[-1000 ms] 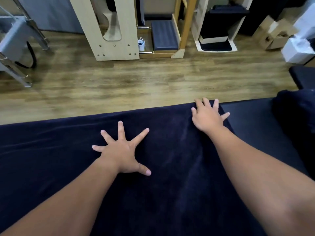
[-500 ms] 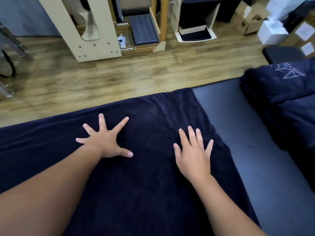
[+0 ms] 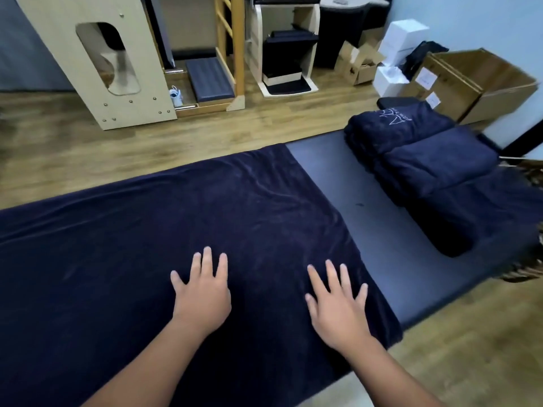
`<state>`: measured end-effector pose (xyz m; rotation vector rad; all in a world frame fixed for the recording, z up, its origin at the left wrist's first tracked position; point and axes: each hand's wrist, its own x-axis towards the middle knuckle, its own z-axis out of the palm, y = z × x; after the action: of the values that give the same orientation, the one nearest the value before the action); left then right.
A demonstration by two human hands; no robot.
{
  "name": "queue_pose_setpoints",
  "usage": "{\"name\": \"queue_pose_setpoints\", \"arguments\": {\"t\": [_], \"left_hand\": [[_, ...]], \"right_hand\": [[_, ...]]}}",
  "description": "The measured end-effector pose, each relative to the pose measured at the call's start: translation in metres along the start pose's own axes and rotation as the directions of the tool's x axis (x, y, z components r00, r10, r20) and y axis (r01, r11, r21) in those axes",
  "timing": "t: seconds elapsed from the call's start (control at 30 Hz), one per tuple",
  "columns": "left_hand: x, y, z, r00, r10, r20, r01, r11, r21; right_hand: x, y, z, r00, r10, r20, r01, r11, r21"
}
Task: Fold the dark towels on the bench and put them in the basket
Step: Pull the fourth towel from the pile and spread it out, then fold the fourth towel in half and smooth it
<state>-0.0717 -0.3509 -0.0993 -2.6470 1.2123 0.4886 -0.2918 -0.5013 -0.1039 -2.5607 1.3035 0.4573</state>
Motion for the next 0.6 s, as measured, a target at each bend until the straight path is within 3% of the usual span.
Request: {"name": "queue_pose_setpoints", "arguments": {"t": [0.17,0.4,0.5,0.6], "left_hand": [[-0.094,-0.035,0.044,0.994,0.079,-0.069,-0.084,0.995,-0.062],[-0.191,-0.091,0.084,1.000,-0.024,0.011,0.025,0.996,-0.084],[-0.222,-0.107,0.088,0.997,-0.050,0.064,0.059,0.988,-0.145],[-0.253,-0.126,0.094,0.998,-0.065,-0.008,0.063,0.985,-0.160]], "right_hand": [[-0.053,0.006,0.017,0.971,0.231,0.066,-0.231,0.973,0.006],[-0.106,-0.050,0.032,0.991,-0.103,0.085,0.108,0.993,-0.053],[-0.127,-0.061,0.040,0.964,-0.250,0.086,0.258,0.961,-0.098],[-0.141,-0.061,0.043,0.916,-0.389,0.098,0.394,0.918,-0.041]]}}
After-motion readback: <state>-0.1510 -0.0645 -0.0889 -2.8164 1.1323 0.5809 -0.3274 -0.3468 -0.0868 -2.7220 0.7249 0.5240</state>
